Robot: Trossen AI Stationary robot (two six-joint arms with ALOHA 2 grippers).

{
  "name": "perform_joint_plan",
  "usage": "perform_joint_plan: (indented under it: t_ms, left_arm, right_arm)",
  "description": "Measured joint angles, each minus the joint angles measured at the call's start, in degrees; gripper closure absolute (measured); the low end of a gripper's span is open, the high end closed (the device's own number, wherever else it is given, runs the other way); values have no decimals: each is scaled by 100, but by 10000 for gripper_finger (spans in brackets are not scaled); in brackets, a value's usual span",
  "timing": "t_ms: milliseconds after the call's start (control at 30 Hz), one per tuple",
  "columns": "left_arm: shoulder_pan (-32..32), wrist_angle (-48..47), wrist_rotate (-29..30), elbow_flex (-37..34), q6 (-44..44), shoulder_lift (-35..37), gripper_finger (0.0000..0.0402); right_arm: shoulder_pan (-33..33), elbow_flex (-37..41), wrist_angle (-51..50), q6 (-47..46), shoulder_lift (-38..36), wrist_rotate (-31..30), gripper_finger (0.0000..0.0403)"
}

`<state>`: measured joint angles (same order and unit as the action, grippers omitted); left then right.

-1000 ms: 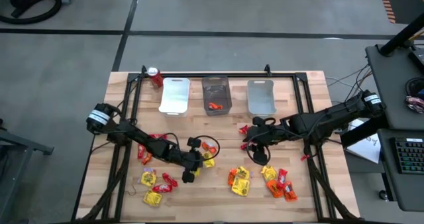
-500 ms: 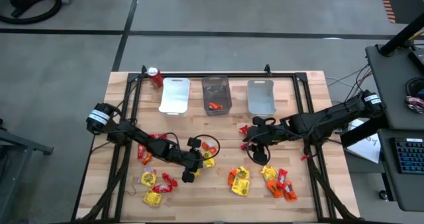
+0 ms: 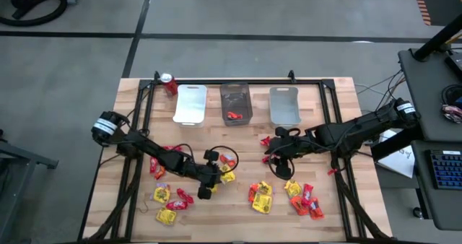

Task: Sort candy
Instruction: Put the yellow candy into the white bin

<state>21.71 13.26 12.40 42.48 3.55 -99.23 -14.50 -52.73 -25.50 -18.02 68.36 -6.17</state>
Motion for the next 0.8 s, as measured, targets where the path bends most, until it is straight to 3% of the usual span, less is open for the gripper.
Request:
perform_joint_plan:
  t_ms: [200, 433, 800]
  left_arm:
    - [1, -156, 179, 0, 7, 1, 296]
    - [1, -206, 210, 0, -13, 1, 393]
    - [1, -412, 501, 0, -153, 356, 401]
  right_arm:
    - [0, 0, 0, -41, 0, 1, 264]
    - [0, 0, 0, -42, 0, 0, 264]
    - [0, 2, 2, 91, 0, -1, 268]
